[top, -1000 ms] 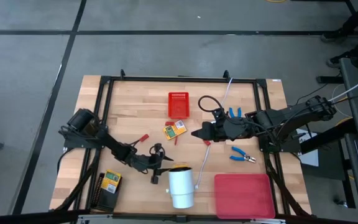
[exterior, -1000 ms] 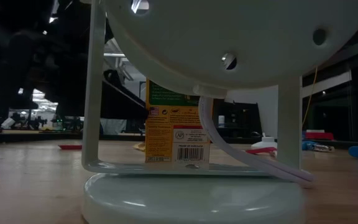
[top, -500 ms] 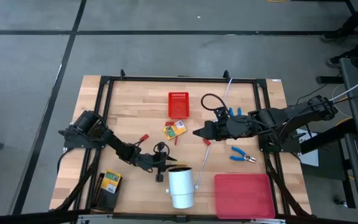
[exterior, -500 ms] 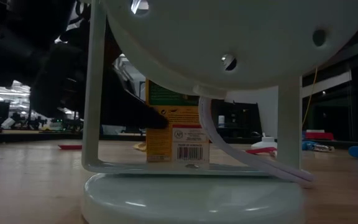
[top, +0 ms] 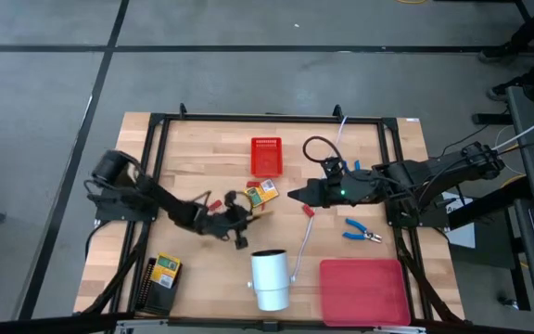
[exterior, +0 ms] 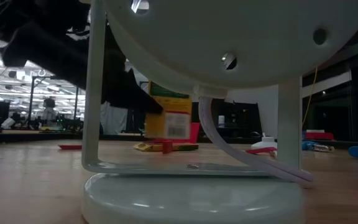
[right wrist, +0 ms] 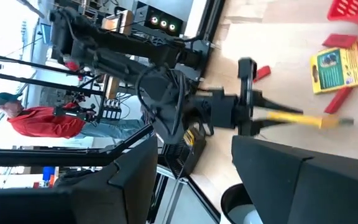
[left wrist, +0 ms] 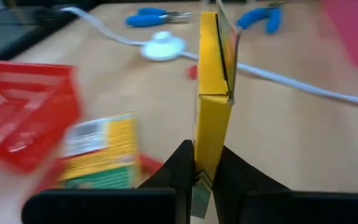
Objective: Pick & Place School Supplies
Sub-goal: Put the yellow box crayon into the black bin
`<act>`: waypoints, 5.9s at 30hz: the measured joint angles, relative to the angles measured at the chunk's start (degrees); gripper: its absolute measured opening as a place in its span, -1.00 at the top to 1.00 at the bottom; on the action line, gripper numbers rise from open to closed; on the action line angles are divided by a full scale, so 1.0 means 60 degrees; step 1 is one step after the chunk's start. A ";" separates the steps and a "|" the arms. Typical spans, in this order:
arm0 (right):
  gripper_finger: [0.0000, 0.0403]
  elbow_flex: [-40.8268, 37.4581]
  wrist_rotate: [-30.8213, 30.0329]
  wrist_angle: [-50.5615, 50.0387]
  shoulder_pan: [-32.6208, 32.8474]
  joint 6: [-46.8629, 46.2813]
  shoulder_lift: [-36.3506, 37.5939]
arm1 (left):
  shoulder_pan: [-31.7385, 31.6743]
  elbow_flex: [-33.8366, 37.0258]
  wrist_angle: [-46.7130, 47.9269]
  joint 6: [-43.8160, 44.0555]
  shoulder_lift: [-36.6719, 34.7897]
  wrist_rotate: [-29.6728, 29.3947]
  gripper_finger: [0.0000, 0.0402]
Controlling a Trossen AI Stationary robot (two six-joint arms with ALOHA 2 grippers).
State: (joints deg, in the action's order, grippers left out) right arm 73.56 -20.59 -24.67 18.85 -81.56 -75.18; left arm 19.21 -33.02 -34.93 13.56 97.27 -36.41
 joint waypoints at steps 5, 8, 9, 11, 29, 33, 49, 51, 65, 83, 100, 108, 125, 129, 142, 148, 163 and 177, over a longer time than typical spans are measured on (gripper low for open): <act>-0.05 0.0000 -0.0222 0.0301 0.0000 0.0543 0.0000 | -0.0994 0.0282 0.1891 -0.0102 -0.2353 0.1785 0.87; -0.05 0.0000 -0.0249 0.0433 0.0000 0.0863 0.0000 | -0.1594 0.0286 0.4012 0.0126 -0.4049 0.3061 0.87; -0.05 0.0000 -0.0249 0.0507 0.0000 0.0965 0.0000 | -0.1792 0.0282 0.4792 0.0190 -0.4692 0.3452 0.87; -0.05 0.0000 -0.0249 0.0618 0.0000 0.1199 0.0000 | -0.2165 0.0138 0.6473 0.0321 -0.5882 0.4385 0.87; -0.05 0.0000 -0.0480 0.1539 0.0000 0.2566 0.0000 | -0.1324 -0.1332 1.3711 0.4670 -1.0375 1.1729 0.87; -0.05 0.0000 -0.0549 0.1545 0.0000 0.2599 0.0000 | 0.0056 -0.1328 1.3649 0.6099 -1.0701 1.0688 0.87; -0.05 0.0000 -0.1535 0.1593 0.0215 0.2539 0.0000 | 0.6061 -0.0940 1.2425 1.0954 -1.0331 0.4670 0.87; -0.05 0.0000 -0.1535 0.1593 0.0215 0.2522 0.0000 | 0.6580 -0.0862 1.1944 1.1357 -1.0050 0.4059 0.87; -0.05 0.0000 -0.1644 0.1585 0.0215 0.2477 -0.0004 | 0.9595 -0.0855 1.1174 1.5496 -0.7718 -0.0008 0.87; -0.05 0.0000 -0.1422 0.1589 0.0212 0.2367 -0.0004 | 1.0866 -0.0851 1.1136 1.8047 -0.5909 0.0110 0.79; -0.05 0.0000 -0.1412 0.1702 0.0379 0.2272 -0.0004 | 1.0858 -0.0851 1.1406 1.7841 -0.5827 0.0013 0.48; -0.05 0.0000 -0.1425 0.1706 0.0375 0.2273 -0.0004 | 1.0857 -0.0851 1.1792 1.7819 -0.5967 -0.0023 0.43; -0.05 0.0000 -0.1648 0.1970 0.0375 0.2590 -0.0004 | 1.0837 -0.0854 1.3401 1.7381 -0.6816 -0.2408 0.50; -0.05 0.0003 -0.1673 0.2286 0.0375 0.3031 -0.0004 | 1.0546 -0.0857 1.4523 1.6905 -0.7641 -0.3384 0.49; -0.05 0.0004 -0.0595 0.1439 -0.0040 0.2565 -0.0009 | 0.5082 -0.2259 1.6106 0.9148 -1.1190 -0.1216 0.37; -0.05 0.0004 0.1253 0.0235 -0.0868 0.2418 -0.0244 | 0.2064 -0.2541 1.5260 0.6383 -1.0860 0.1368 0.33; -0.05 0.0004 0.2609 -0.1547 -0.1442 0.2162 -0.0559 | -0.2921 -0.2547 1.2645 0.4028 -0.7896 0.4674 0.33; -0.05 0.0004 0.2072 -0.1544 -0.1042 0.2163 -0.0557 | -0.3951 -0.2541 1.3981 0.3960 -0.6930 0.6255 0.33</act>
State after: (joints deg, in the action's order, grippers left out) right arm 73.58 -8.16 -33.93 12.60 -68.58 -78.52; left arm -4.50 -48.27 48.96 37.32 55.69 1.12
